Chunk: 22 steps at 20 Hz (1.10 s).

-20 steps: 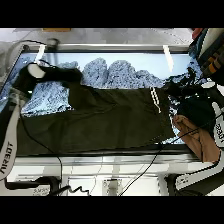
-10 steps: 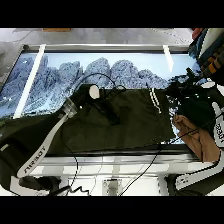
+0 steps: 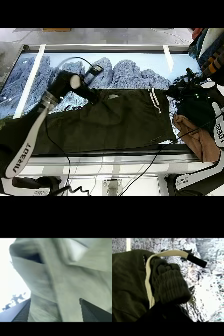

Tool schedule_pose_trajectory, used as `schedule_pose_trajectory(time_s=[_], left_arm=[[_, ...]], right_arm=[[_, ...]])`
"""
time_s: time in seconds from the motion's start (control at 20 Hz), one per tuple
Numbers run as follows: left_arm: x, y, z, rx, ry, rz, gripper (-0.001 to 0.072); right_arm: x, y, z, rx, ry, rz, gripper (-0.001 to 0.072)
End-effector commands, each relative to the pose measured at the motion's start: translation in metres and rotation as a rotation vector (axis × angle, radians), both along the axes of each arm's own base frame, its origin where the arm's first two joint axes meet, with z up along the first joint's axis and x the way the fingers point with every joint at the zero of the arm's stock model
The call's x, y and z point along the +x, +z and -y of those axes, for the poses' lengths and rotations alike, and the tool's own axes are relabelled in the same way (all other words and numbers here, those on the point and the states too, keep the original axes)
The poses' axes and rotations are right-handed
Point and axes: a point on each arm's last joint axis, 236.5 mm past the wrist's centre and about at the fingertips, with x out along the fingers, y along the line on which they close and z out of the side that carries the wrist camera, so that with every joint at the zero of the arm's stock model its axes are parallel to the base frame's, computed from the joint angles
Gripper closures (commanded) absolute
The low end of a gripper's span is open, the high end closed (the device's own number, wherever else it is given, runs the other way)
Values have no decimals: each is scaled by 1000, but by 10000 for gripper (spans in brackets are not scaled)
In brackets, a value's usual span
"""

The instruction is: Fold the clothes and pants, and hang the long-sleeved shirts on hangers.

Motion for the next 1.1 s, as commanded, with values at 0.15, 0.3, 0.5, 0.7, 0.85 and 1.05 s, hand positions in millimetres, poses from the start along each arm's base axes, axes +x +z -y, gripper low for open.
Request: schedule_pose_trajectory(time_s=[0.15, 0.3, 0.5, 0.7, 0.85, 1.05], left_arm=[[54, -13, 6, -295, 146, 23, 19], [52, -29, 38, -373, 125, -20, 19], [67, -29, 61, -388, 111, 42, 19], [84, -41, 77, -402, 113, 34, 22], [85, -67, 68, -333, 115, 4, 175], [87, -80, 56, -267, 122, 9, 165]], right_arm=[[0, 0, -1, 0, 0, 0, 680], [1, 0, 0, -1, -2, 3, 680], [2, 0, 1, -3, -5, 5, 680], [2, 1, 1, -2, -6, 5, 680], [2, 1, 0, -2, -5, 4, 680], [2, 1, 0, -2, -5, 5, 680]])
